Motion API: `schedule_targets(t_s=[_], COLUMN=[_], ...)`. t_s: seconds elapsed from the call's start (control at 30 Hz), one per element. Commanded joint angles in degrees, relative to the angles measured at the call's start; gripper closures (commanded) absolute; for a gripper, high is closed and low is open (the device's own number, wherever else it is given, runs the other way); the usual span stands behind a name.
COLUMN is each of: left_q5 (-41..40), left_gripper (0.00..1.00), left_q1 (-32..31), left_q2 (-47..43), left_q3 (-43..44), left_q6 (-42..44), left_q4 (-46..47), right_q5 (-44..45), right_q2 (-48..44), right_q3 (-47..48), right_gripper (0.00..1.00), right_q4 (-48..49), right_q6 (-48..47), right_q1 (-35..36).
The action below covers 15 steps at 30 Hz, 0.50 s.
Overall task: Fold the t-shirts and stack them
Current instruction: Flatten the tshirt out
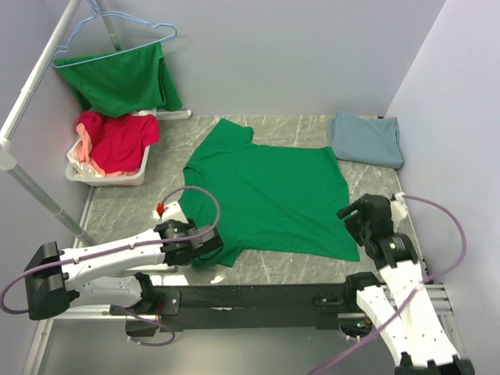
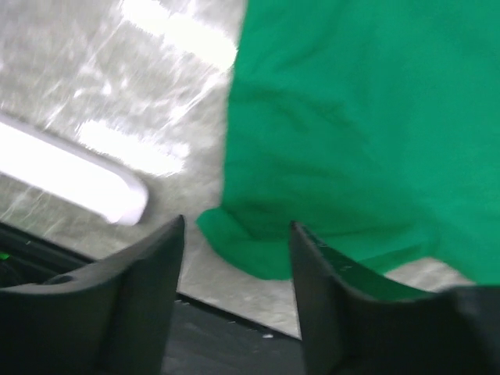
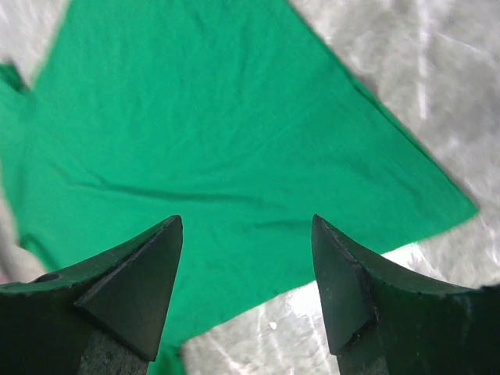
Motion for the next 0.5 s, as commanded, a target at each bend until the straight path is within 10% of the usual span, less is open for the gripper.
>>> schedule_targets(t_s=[0.0,0.47], left_q5=[-8.1,6.2], left_gripper=[0.35,0.29], left_q1=[-0.3,25.3], left_q2=[2.6,25.1], left_q3=[7.9,21.9], left_q6=[2.0,37.3], left_q4=[0.6,31.7], right_q5=[-3.0,-5.0], right_q2=[10.3,40.3], right_q3=[2.2,14.9], right_gripper=[0.26,0.25], right_q4=[10.9,16.0], right_q6=[-9.3,-20.7], right_q1=[0.1,0.9])
